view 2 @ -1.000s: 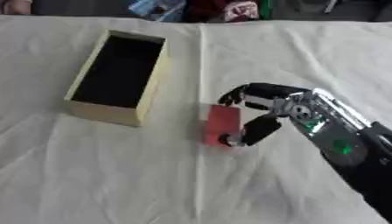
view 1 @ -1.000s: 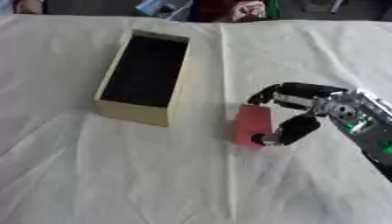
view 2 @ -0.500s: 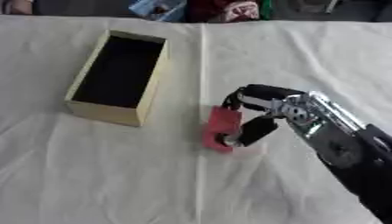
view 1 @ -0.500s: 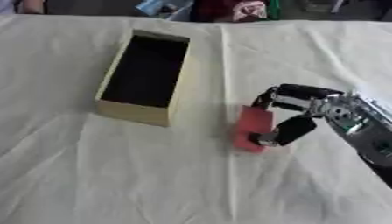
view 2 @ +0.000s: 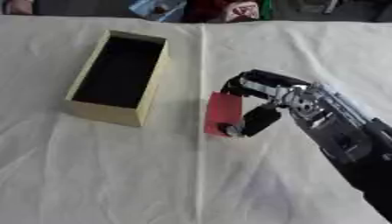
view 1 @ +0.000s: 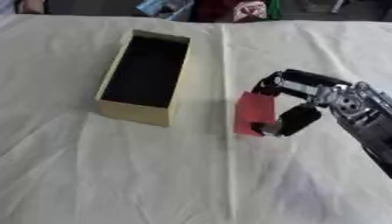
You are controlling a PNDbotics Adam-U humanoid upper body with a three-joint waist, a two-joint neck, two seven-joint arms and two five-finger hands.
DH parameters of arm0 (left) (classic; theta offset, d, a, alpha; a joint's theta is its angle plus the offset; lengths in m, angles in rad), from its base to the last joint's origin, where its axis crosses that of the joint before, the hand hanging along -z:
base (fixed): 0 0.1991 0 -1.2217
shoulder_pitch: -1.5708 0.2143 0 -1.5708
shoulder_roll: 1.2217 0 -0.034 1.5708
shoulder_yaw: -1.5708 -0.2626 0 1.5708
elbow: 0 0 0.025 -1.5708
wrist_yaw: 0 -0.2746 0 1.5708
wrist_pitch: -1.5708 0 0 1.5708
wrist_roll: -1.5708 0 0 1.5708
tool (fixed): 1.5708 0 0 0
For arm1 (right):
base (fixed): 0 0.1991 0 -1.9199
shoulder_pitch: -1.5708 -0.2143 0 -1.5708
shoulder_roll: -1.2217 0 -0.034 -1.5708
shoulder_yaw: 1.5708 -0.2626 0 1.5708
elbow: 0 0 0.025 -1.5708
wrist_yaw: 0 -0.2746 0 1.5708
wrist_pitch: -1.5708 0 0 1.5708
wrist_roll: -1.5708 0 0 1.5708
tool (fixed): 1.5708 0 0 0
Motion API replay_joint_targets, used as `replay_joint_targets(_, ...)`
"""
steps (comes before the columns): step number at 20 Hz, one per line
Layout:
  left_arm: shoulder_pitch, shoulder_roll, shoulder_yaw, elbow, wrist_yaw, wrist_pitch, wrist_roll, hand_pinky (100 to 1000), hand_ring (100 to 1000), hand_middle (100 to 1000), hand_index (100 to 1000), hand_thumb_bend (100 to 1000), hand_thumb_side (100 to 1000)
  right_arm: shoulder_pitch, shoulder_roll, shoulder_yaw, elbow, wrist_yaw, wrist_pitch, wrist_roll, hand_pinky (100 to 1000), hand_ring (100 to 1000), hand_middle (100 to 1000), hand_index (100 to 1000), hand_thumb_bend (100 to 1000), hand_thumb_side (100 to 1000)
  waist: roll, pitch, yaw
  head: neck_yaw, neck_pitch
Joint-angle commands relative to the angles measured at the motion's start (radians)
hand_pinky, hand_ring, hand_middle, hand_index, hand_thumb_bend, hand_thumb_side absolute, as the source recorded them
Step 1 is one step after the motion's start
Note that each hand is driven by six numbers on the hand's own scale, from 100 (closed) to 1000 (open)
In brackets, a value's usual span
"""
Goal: Pick up objects on the table and place them in the box.
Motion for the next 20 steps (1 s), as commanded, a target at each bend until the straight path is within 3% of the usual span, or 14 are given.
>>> replay_joint_targets(1, -0.013, 0.015, -0.002, -0.020, 0.001, -0.001, -0.002, 568, 556, 522, 648, 203, 100, -0.038, -0.040, -0.030, -0.038, -0.027, 0.002, -0.008, 801, 718, 518, 634, 100, 100, -0.012, -0.008, -0.001, 0.003, -0.006)
replay_joint_targets(11, -0.017, 0.014, -0.004, -0.020, 0.004, -0.001, -0.003, 567, 556, 521, 648, 198, 100, -0.237, -0.043, -0.056, -0.016, -0.057, -0.029, -0.042, 813, 704, 530, 644, 100, 100, -0.010, -0.003, 0.011, -0.008, -0.029)
replay_joint_targets(16, -0.023, 0.011, -0.005, -0.020, 0.008, -0.002, -0.005, 566, 555, 521, 647, 195, 100, -0.361, 0.012, -0.074, 0.072, -0.045, -0.061, -0.061, 816, 700, 534, 647, 100, 100, -0.009, 0.009, 0.027, -0.021, -0.048)
replay_joint_targets(20, -0.028, 0.008, -0.008, -0.020, 0.012, -0.002, -0.007, 565, 555, 520, 647, 191, 100, -0.454, 0.070, -0.078, 0.202, -0.020, -0.092, -0.059, 818, 700, 533, 647, 100, 100, -0.010, 0.018, 0.042, -0.037, -0.057)
